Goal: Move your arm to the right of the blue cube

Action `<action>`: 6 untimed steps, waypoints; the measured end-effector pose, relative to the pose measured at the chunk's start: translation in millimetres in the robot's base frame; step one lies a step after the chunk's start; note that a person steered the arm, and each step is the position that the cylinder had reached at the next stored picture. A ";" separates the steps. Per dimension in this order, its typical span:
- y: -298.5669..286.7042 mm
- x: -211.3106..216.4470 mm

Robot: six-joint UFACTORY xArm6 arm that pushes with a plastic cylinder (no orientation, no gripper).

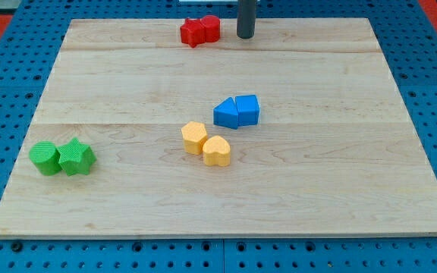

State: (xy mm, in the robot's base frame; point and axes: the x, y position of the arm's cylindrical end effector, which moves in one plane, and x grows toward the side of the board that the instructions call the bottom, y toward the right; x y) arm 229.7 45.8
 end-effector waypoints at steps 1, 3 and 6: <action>0.0 -4.2; 4.8 -1.7; 30.4 164.6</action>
